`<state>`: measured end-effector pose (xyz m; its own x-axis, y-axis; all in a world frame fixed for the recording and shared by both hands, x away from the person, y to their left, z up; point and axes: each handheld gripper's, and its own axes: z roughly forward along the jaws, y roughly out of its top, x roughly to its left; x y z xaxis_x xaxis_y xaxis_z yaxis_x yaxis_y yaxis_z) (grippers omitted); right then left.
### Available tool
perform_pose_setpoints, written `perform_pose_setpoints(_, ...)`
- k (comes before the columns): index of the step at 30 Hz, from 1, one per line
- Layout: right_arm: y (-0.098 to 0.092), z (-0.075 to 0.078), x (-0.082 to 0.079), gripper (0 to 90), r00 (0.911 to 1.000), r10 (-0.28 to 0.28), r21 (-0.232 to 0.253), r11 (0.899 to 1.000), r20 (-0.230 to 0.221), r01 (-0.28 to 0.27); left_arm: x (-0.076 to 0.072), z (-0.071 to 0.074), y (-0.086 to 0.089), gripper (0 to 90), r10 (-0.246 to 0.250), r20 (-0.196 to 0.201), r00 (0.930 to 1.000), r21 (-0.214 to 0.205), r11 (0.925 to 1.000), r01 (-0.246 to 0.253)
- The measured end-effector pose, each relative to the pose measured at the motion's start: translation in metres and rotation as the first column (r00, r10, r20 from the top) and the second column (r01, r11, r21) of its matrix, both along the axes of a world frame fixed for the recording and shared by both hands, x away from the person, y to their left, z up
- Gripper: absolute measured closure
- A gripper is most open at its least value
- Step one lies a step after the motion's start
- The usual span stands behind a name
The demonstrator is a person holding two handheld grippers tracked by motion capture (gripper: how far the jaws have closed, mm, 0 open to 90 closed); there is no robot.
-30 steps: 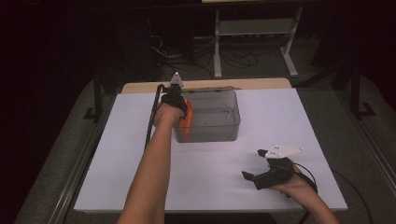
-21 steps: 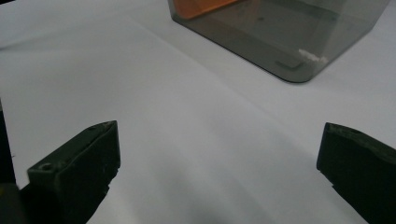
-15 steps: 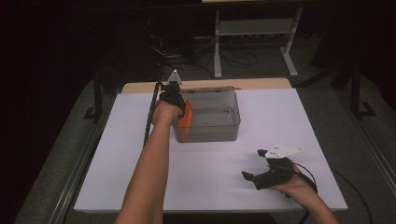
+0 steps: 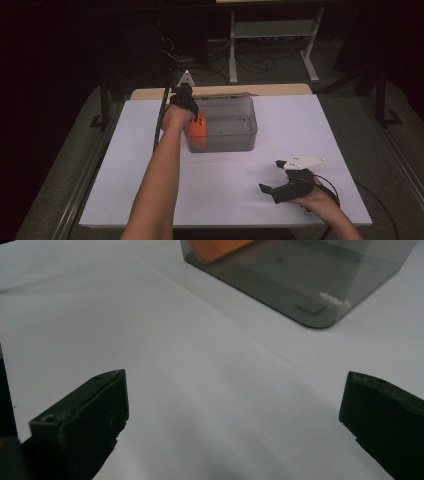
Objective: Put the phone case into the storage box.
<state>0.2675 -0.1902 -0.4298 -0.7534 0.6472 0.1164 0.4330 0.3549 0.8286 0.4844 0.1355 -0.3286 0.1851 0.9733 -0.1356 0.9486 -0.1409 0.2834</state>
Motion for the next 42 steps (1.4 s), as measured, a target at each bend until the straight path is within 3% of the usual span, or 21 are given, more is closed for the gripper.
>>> perform_pose_setpoints(16, 0.000, 0.000, 0.000, 0.0, 1.0000, 0.000, -0.001, 1.000, -0.001, 0.000, -0.001, 0.012, 0.004, 70.3, -0.080, 0.053, 0.9954, -0.051, 0.9953, 0.083)
perform_pose_setpoints(23, 0.000, -0.001, 0.000, 0.0, 1.0000, -0.001, -0.002, 1.000, 0.000, 0.001, -0.003, 0.015, 0.003, 64.0, -0.130, 0.085, 0.9879, -0.075, 0.9878, 0.136)
perform_pose_setpoints(28, 0.000, -0.001, 0.000, 0.0, 1.0000, -0.001, -0.003, 1.000, -0.002, 0.001, -0.004, 0.017, 0.005, 57.8, -0.170, 0.113, 0.9788, -0.089, 0.9794, 0.181)
perform_pose_setpoints(35, 0.000, -0.001, 0.001, 0.0, 1.0000, -0.002, -0.003, 1.000, -0.005, 0.002, -0.007, 0.020, 0.002, 49.1, -0.238, 0.162, 0.9578, -0.101, 0.9615, 0.256)
perform_pose_setpoints(39, 0.000, -0.002, 0.001, 0.0, 1.0000, -0.004, -0.002, 1.000, -0.007, 0.004, -0.010, 0.021, -0.001, 44.9, -0.287, 0.192, 0.9384, -0.092, 0.9466, 0.309)
perform_pose_setpoints(42, 0.000, -0.002, 0.001, 0.0, 1.0000, -0.004, -0.002, 1.000, -0.007, 0.004, -0.012, 0.021, -0.002, 41.8, -0.325, 0.224, 0.9189, -0.080, 0.9335, 0.349)
